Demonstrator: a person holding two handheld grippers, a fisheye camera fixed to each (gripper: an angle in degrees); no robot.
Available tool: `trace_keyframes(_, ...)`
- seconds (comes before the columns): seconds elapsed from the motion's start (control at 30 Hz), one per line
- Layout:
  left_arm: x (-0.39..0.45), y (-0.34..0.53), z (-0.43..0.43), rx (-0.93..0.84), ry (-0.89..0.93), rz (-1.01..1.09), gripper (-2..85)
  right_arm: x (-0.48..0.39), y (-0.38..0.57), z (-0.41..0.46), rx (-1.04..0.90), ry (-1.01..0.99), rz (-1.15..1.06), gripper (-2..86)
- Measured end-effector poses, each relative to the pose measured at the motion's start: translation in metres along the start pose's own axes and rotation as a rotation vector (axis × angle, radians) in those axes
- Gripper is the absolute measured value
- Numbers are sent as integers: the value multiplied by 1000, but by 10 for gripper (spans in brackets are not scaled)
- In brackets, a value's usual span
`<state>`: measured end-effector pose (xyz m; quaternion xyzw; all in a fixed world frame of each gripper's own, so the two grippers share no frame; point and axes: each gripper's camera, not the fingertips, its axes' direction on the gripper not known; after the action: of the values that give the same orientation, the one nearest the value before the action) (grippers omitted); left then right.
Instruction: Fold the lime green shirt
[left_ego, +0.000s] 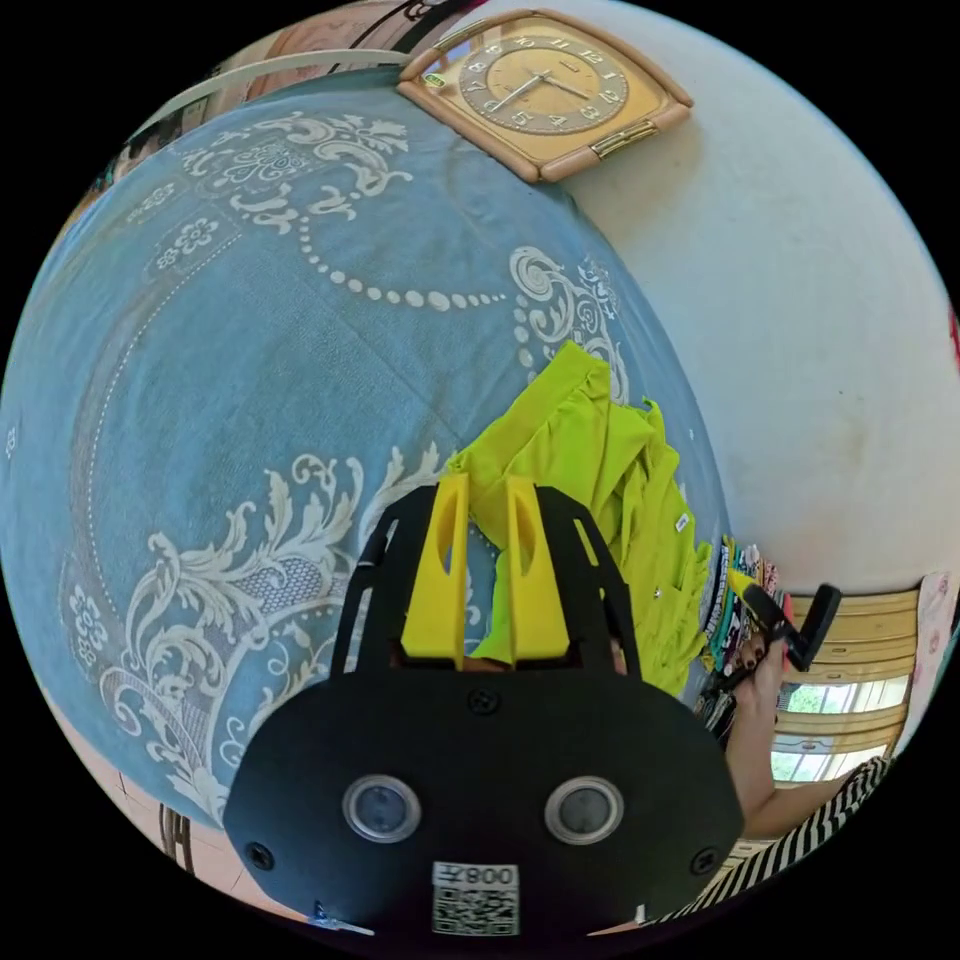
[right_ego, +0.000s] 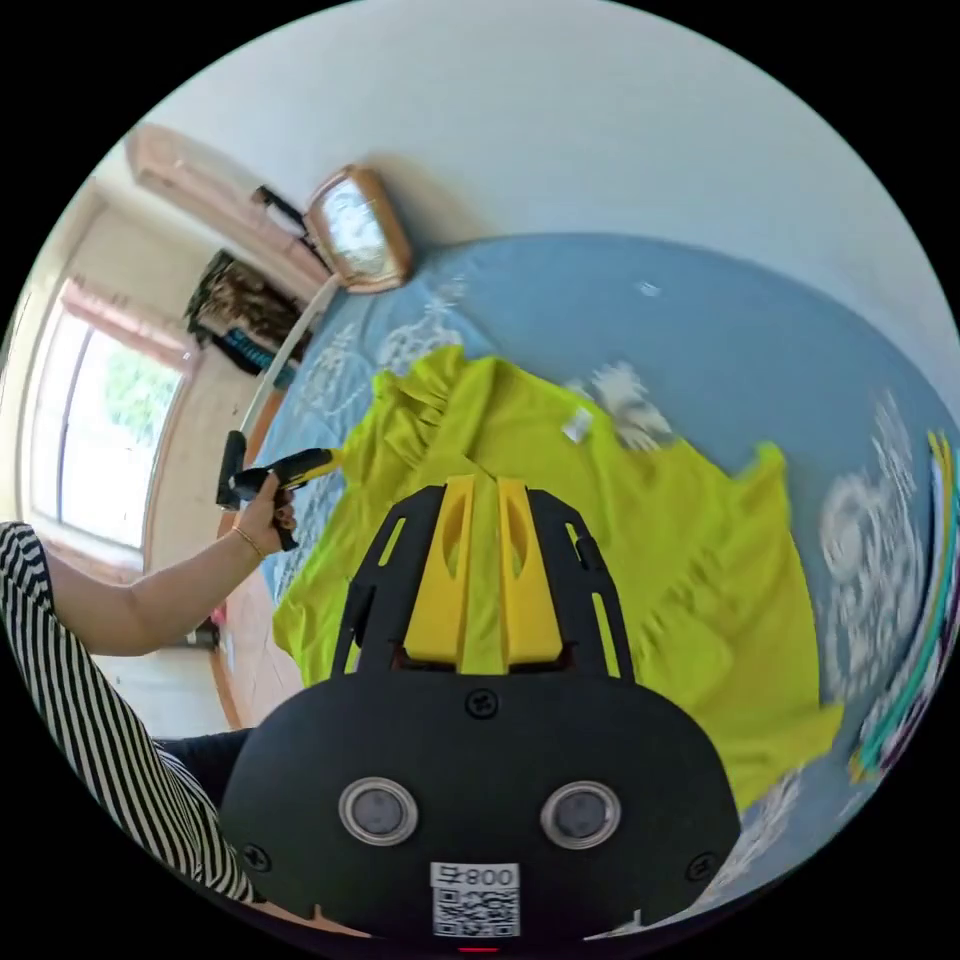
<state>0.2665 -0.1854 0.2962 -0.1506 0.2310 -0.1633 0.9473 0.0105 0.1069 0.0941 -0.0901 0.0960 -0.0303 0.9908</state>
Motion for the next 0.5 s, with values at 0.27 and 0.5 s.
trace_keyframes(0.27, -11, -7, -79, -3, 91, 61, 70, -101, -167, 157, -204, 45, -391, 77)
trace_keyframes(0.5, -25, -3, -151, 69, 95, 35, 67, -145, -234, 258, -336, 157, -519, 81)
